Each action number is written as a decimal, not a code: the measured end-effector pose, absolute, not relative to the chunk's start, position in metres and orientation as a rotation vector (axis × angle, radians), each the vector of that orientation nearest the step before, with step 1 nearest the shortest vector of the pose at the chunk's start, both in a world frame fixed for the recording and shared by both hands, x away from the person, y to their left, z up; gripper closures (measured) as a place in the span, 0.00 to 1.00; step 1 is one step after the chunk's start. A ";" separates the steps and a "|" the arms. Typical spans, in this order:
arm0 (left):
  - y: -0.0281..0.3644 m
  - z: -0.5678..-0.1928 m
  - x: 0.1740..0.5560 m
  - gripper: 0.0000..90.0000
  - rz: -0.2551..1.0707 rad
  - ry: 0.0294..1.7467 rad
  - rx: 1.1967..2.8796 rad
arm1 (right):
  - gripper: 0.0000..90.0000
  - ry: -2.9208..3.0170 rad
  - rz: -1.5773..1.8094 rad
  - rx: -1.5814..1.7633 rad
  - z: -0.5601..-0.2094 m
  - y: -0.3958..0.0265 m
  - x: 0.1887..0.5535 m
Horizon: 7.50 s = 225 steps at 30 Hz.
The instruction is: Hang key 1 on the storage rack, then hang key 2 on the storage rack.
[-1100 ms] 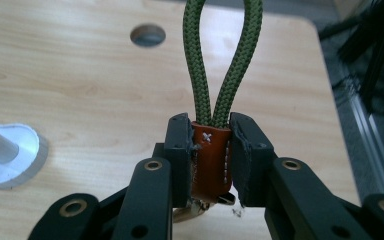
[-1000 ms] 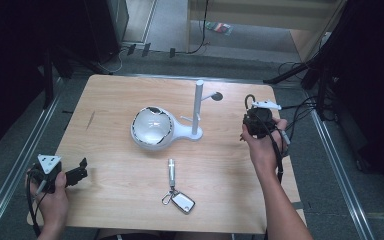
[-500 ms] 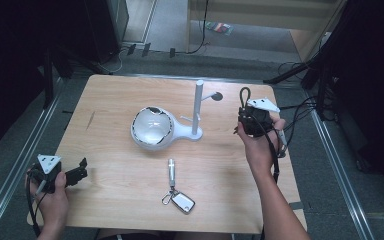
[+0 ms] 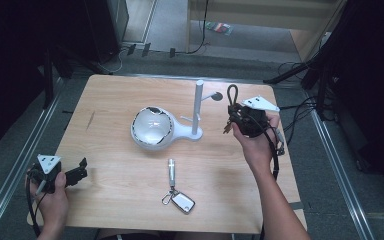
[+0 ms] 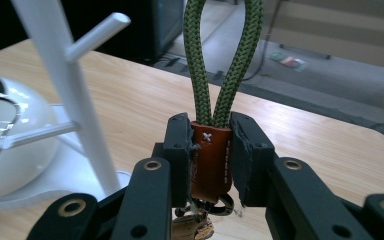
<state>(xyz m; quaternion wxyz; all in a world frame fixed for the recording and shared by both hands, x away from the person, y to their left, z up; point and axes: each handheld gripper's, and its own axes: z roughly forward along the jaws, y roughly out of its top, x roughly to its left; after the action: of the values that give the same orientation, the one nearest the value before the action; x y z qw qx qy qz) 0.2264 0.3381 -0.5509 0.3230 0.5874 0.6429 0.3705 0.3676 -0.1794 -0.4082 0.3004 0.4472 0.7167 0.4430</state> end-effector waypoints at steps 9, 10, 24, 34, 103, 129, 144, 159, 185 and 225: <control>0.338 -0.551 0.226 0.00 0.973 1.687 1.542 | 0.80 1.968 1.224 1.136 -0.407 -0.176 0.368; 0.338 -0.551 0.226 0.00 0.973 1.687 1.542 | 0.80 1.968 1.224 1.136 -0.407 -0.176 0.368; 0.338 -0.551 0.226 0.00 0.973 1.686 1.542 | 0.80 2.111 1.350 1.088 -0.407 -0.179 0.373; 0.338 -0.551 0.226 0.00 0.973 1.685 1.543 | 0.80 2.138 1.403 1.096 -0.407 -0.177 0.376; 0.338 -0.551 0.227 0.00 0.970 1.684 1.544 | 0.63 2.213 1.349 1.104 -0.417 -0.158 0.378; 0.338 -0.551 0.227 0.00 0.967 1.680 1.555 | 0.57 2.302 0.957 1.232 -0.426 -0.135 0.343; 0.337 -0.551 0.227 0.00 0.968 1.680 1.554 | 0.59 2.419 0.876 1.269 -0.442 -0.110 0.330; 0.337 -0.551 0.227 0.00 0.968 1.681 1.556 | 0.60 2.513 0.870 1.283 -0.461 -0.086 0.323; 0.338 -0.551 0.227 0.00 0.966 1.681 1.553 | 0.61 2.654 0.833 1.259 -0.493 -0.047 0.317; 0.338 -0.551 0.227 0.00 0.966 1.682 1.553 | 1.00 2.714 0.679 1.199 -0.513 -0.005 0.305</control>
<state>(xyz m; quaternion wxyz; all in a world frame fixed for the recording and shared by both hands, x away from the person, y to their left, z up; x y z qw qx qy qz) 0.2271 0.3376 -0.5510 0.3227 0.5916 0.6408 0.3679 0.3049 -0.0048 -0.5133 0.0489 0.3936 0.8906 0.2227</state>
